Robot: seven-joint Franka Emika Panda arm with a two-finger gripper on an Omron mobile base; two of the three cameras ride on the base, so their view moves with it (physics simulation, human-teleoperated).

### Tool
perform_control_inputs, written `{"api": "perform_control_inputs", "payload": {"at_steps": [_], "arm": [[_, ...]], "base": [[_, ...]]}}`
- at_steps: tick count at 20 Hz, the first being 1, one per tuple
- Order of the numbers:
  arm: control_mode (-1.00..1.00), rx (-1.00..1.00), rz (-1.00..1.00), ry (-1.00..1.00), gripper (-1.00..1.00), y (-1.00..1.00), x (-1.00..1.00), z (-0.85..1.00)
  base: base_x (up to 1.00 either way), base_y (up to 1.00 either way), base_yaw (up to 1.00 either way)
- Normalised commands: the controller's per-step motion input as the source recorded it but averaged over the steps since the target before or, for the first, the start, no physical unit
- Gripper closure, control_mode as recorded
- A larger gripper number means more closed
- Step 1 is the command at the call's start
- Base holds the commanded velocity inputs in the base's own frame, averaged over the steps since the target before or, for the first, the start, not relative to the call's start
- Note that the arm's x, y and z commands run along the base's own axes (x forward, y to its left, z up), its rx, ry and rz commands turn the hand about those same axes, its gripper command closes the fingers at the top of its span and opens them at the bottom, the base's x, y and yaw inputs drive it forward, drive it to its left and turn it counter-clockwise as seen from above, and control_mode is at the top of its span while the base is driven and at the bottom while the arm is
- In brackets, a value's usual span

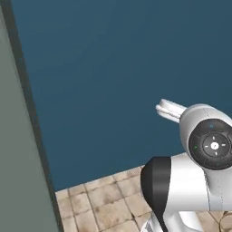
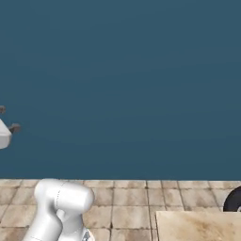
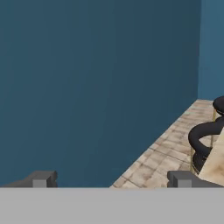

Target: Sort all alcoholic drinks to one cabinet, and non-alcoholic drinks to the other.

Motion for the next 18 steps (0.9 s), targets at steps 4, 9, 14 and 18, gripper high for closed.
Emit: {"api": "perform_control_inputs", "payload": {"at_steps": [4,9,14,18], "arm": [[1.0,0.0,0.0,0.0,-1.0,0.0,0.0,0.0],[1.0,0.0,0.0,0.0,-1.0,0.0,0.0,0.0],[1.0,0.0,0.0,0.0,-1.0,0.0,0.0,0.0],[1.0,0.0,0.0,0.0,-1.0,0.0,0.0,0.0]], "base": [[0.67,0.06,-0.37],[0.66,0.03,-0.37],[0.5,0.0,-0.42],[0.34,-0.01,-0.49]]}}
